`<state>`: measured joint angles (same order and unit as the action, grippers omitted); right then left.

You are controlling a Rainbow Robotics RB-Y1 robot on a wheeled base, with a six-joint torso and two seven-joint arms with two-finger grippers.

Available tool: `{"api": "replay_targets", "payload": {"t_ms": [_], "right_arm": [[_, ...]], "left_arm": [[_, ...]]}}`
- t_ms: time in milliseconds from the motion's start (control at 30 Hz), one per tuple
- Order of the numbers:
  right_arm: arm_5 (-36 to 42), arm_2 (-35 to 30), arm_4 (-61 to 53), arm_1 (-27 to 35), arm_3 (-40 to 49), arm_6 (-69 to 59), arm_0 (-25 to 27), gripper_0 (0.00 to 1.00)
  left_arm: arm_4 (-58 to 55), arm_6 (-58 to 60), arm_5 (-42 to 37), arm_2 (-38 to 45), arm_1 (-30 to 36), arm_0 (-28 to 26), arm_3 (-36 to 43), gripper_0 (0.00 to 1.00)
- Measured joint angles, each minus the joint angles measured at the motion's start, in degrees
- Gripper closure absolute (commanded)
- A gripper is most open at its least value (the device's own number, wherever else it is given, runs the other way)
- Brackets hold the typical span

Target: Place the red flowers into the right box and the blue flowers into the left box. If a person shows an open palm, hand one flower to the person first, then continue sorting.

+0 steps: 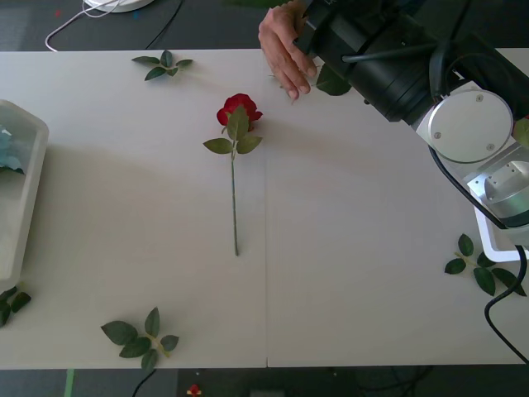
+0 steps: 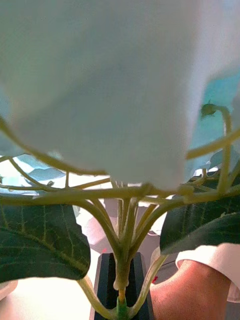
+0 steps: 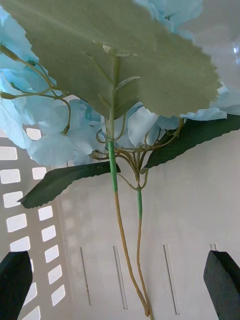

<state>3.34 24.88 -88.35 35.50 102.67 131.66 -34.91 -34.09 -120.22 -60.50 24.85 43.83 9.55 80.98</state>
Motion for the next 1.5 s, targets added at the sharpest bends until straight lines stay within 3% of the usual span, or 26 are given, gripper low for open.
{"api": "replay_targets", "payload": {"t_ms": [67, 133, 167, 1067, 1233, 1500], "right_arm": [[-0.02, 0.0, 0.0, 0.0, 0.0, 0.0, 0.0, 0.96], [-0.07, 0.0, 0.0, 0.0, 0.0, 0.01, 0.0, 0.36], [-0.17, 0.01, 0.0, 0.0, 0.0, 0.01, 0.0, 0.0], [-1.59, 0.2, -1.21, 0.48, 0.0, 0.03, 0.03, 0.0], [11.75, -3.15, -4.52, 5.0, 1.97, -2.32, 1.73, 0.0], [38.61, -21.36, -16.65, 13.53, 6.26, -5.39, 11.59, 0.0]], "left_arm": [[0.0, 0.0, 0.0, 0.0, 0.0, 0.0, 0.0, 0.0], [0.0, 0.0, 0.0, 0.0, 0.0, 0.0, 0.0, 0.0], [0.0, 0.0, 0.0, 0.0, 0.0, 0.0, 0.0, 0.0], [0.0, 0.0, 0.0, 0.0, 0.0, 0.0, 0.0, 0.0], [0.0, 0.0, 0.0, 0.0, 0.0, 0.0, 0.02, 0.0], [-0.03, 0.0, -0.02, 0.02, -0.01, 0.0, 0.02, 0.0]]}}
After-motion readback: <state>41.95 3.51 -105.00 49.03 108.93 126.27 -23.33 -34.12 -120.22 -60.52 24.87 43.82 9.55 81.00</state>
